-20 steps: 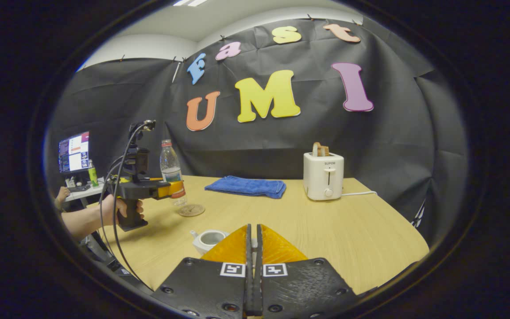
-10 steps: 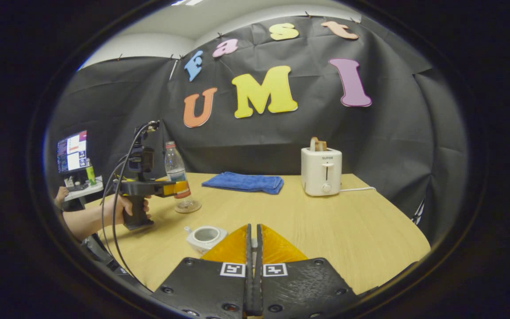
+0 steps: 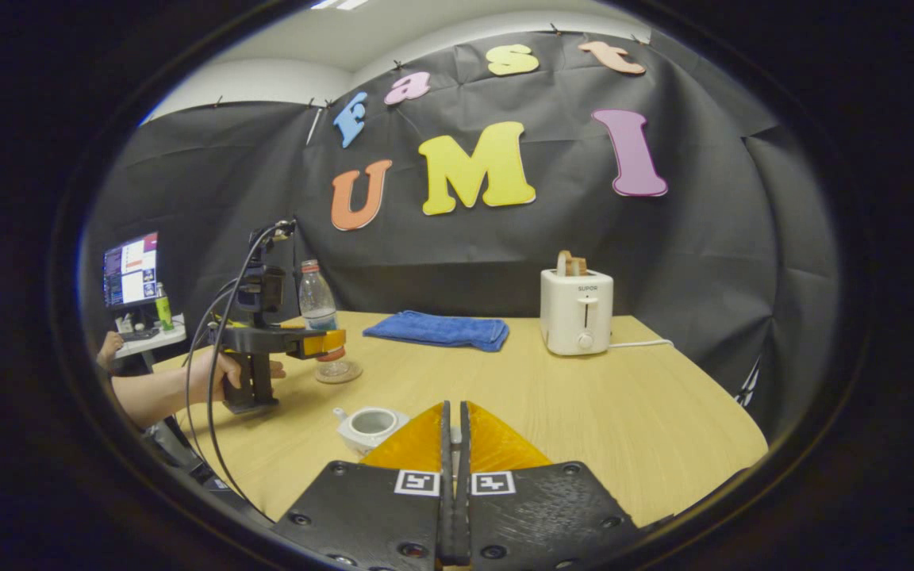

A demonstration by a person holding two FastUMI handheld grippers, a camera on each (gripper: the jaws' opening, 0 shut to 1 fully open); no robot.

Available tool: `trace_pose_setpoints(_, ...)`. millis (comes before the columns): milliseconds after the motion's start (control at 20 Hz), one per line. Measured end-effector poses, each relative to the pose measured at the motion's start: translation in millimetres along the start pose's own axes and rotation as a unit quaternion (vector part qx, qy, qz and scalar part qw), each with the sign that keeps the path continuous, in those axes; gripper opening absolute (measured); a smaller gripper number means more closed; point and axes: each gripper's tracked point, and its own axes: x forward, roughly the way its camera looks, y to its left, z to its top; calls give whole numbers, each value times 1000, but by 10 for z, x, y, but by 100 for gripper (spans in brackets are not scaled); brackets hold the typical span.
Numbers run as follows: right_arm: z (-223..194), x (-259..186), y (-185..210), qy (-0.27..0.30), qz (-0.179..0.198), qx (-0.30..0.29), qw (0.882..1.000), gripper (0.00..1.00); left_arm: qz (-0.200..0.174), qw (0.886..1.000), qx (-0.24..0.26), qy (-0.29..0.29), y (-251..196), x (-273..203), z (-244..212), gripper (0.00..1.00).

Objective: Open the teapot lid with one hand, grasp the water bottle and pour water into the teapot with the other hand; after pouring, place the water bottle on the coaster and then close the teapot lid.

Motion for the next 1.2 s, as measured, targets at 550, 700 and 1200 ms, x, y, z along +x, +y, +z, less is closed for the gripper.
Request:
trace_pose_setpoints(550, 210, 292, 430, -21, 34, -17, 999, 0, 45, 998, -15, 43, 306, -770, -188, 100)
trace_pose_setpoints(700, 181, 466, 633, -20, 53, -18, 998, 0, 52, 998, -20, 15, 357, -1149, -89, 100)
trace_pose_setpoints(1200, -93, 774, 802, 1, 70, -27, 997, 0, 94, 991, 12, -92, 384, -1920, 340, 100)
